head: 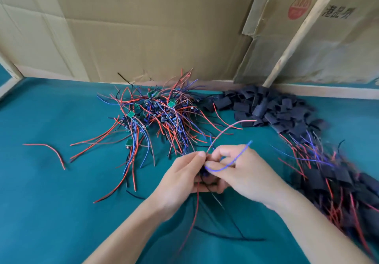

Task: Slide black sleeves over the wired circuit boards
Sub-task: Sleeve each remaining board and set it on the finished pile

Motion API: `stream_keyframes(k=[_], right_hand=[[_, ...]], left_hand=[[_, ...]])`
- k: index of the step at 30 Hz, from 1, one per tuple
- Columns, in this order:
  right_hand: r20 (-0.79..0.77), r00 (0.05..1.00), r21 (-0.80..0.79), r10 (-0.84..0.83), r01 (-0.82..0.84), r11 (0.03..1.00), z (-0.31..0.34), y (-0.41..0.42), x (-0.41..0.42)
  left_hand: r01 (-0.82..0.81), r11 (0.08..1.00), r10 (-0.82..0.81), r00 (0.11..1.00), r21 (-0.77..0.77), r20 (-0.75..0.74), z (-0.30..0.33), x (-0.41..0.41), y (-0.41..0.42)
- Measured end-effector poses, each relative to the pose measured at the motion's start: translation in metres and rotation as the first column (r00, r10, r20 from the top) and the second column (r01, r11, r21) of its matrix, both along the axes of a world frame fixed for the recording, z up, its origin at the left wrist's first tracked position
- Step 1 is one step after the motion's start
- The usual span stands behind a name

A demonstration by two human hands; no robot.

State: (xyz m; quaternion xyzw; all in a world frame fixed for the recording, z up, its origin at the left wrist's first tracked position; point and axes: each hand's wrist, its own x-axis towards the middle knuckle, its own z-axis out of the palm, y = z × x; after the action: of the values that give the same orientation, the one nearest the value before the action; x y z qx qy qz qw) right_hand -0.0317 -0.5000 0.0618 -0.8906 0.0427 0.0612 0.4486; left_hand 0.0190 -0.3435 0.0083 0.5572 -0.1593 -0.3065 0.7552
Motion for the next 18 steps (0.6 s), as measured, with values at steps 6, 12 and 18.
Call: stream_keyframes(k=[6, 12, 18], right_hand=[[0.127, 0.975, -0.325, -0.184, 0.216, 0.921, 0.016, -0.061, 0.056], [0.08, 0.967, -0.668, -0.241, 0.231, 0.707, -0.015, -0.114, 0.107], [0.156, 0.96, -0.682, -0.232, 0.274, 0.678, -0.024, -0.121, 0.112]], left_hand=[[0.045, 0.999, -0.043, 0.991, 0.015, -0.128, 0.0, 0.005, -0.002], [0.219, 0.973, -0.228, 0.963, -0.071, -0.146, -0.002, 0.006, 0.007], [0.293, 0.953, -0.301, 0.946, -0.077, -0.121, 0.0, 0.009, 0.013]])
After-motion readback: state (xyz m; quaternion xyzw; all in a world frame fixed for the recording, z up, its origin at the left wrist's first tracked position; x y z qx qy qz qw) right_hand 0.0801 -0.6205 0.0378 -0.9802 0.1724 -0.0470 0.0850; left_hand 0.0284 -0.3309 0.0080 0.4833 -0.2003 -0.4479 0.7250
